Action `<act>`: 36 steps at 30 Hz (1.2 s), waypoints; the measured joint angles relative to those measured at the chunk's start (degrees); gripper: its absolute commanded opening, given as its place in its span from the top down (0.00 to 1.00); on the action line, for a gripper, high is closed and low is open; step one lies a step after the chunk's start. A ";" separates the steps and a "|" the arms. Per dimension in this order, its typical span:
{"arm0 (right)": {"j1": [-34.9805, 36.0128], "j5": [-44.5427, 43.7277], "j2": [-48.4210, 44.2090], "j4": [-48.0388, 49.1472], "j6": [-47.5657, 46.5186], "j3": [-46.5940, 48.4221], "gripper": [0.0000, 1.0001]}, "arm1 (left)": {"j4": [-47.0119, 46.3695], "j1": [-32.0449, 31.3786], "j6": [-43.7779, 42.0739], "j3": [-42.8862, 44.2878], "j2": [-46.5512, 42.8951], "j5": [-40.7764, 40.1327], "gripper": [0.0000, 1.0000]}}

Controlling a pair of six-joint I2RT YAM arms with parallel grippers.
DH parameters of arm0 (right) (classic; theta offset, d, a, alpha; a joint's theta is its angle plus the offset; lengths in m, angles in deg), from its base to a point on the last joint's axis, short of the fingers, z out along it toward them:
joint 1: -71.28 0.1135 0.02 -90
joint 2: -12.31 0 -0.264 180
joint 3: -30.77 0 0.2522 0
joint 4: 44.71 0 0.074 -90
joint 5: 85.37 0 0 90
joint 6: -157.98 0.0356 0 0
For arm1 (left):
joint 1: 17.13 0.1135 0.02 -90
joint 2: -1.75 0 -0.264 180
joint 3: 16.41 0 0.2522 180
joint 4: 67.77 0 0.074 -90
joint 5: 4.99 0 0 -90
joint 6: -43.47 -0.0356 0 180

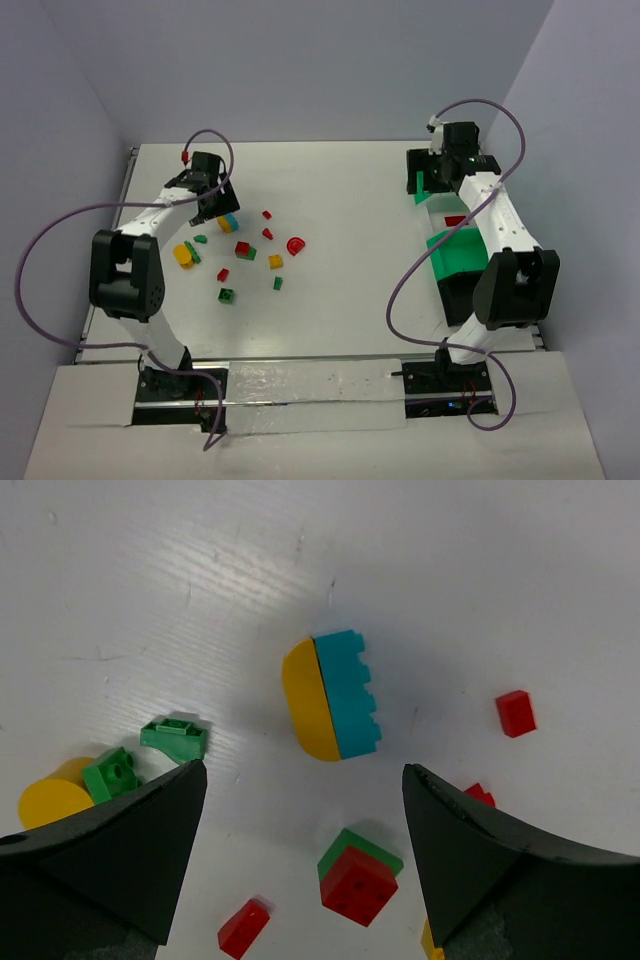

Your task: Sort the legos into containers by color

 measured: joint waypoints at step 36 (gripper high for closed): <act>5.98 12.84 0.90 -0.69 7.05 4.67 0.05 | -2.66 -2.86 -4.72 3.88 13.29 2.87 0.68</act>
